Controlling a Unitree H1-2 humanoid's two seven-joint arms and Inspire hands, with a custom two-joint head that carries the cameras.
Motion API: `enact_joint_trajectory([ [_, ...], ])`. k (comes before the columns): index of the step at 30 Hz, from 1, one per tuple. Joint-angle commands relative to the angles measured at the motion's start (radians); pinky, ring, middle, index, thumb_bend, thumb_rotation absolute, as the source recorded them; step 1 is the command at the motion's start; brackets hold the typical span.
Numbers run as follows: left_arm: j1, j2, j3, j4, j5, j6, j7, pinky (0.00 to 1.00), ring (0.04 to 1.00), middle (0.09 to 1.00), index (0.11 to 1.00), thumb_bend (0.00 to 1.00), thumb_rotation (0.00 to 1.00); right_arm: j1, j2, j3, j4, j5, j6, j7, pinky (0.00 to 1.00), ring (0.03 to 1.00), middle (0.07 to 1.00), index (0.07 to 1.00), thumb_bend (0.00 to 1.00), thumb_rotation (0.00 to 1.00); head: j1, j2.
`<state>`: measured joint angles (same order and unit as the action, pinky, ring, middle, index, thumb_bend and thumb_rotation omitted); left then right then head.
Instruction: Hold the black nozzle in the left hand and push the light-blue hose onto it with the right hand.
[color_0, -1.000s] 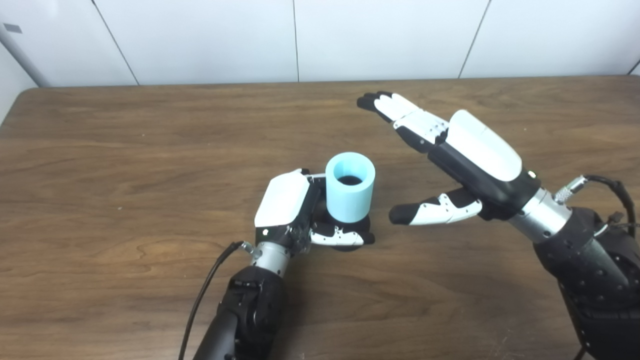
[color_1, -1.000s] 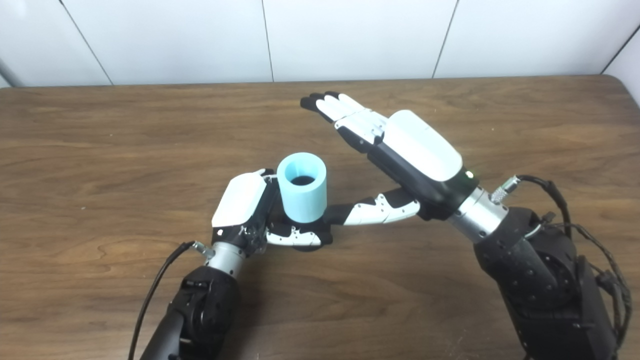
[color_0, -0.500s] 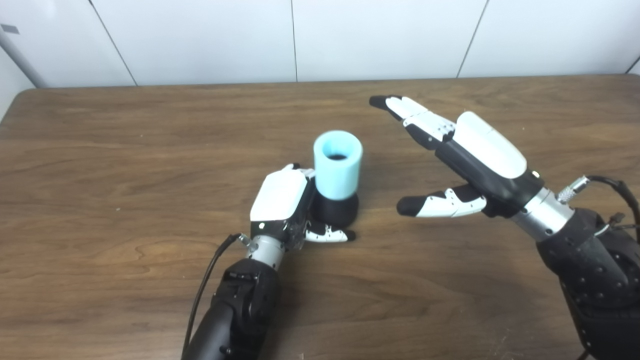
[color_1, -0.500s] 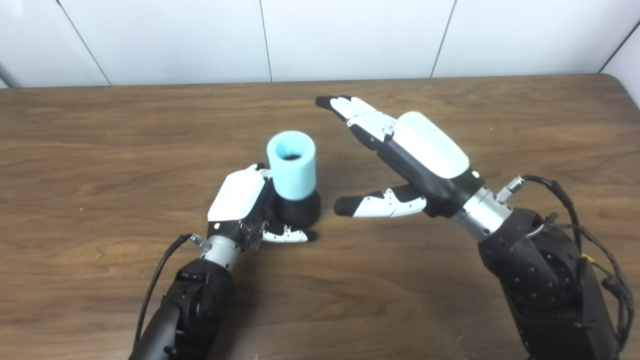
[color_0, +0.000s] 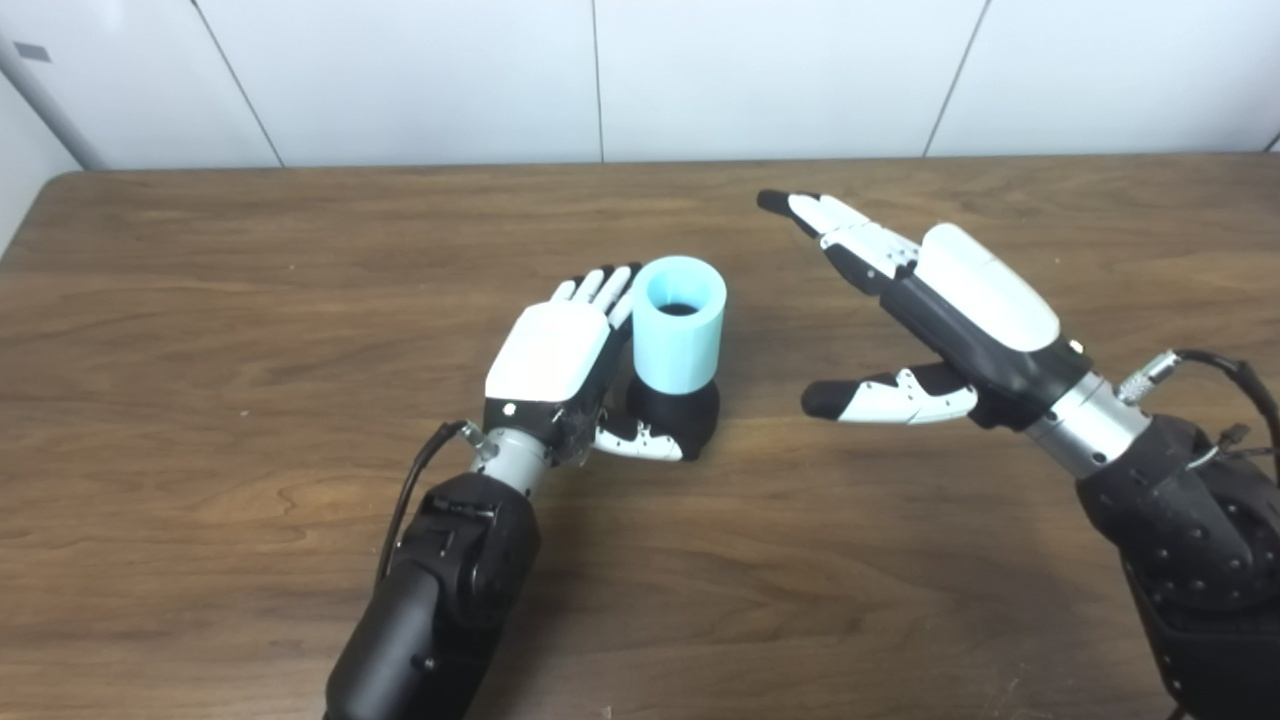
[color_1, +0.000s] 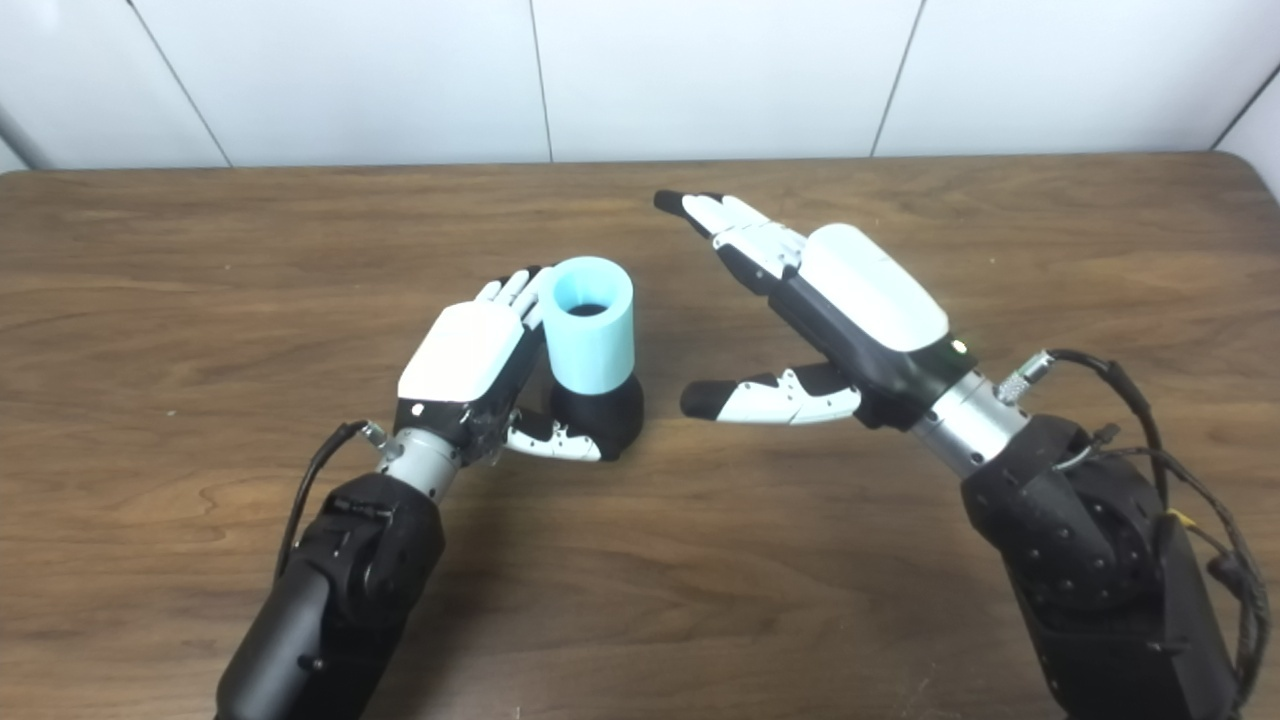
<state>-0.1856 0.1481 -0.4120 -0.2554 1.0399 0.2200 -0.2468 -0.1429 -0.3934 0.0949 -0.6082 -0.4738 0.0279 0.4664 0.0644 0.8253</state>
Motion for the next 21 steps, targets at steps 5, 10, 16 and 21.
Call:
enact_joint_trajectory([
  [5,-0.049,0.024,0.046,-0.068,-0.024,-0.007,-0.025,1.0,1.0,1.0,0.994,1.0,0.38,-0.02,-0.001,-0.016,0.005,0.016,-0.016,-0.037,0.89,0.966,0.953,0.99,0.59,1.0,0.003,-0.003],
  [10,-0.057,0.058,0.12,-0.129,-0.124,0.052,-0.16,1.0,1.0,1.0,1.0,1.0,0.39,-0.002,0.006,-0.032,0.023,0.046,0.016,-0.039,0.89,0.961,0.952,0.982,0.6,0.99,0.0,-0.004],
  [16,-0.029,0.124,0.209,-0.14,-0.299,0.087,-0.248,1.0,0.981,0.966,0.995,1.0,0.35,0.051,0.044,-0.055,0.055,0.099,0.073,-0.057,0.87,0.951,0.951,0.962,0.6,0.97,-0.011,-0.003],
  [21,0.018,0.133,0.296,-0.155,-0.5,0.178,-0.292,1.0,0.998,0.995,1.0,1.0,0.3,0.107,0.082,-0.051,0.105,0.081,0.054,-0.116,0.86,0.946,0.949,0.956,0.54,0.98,-0.028,-0.008],
])
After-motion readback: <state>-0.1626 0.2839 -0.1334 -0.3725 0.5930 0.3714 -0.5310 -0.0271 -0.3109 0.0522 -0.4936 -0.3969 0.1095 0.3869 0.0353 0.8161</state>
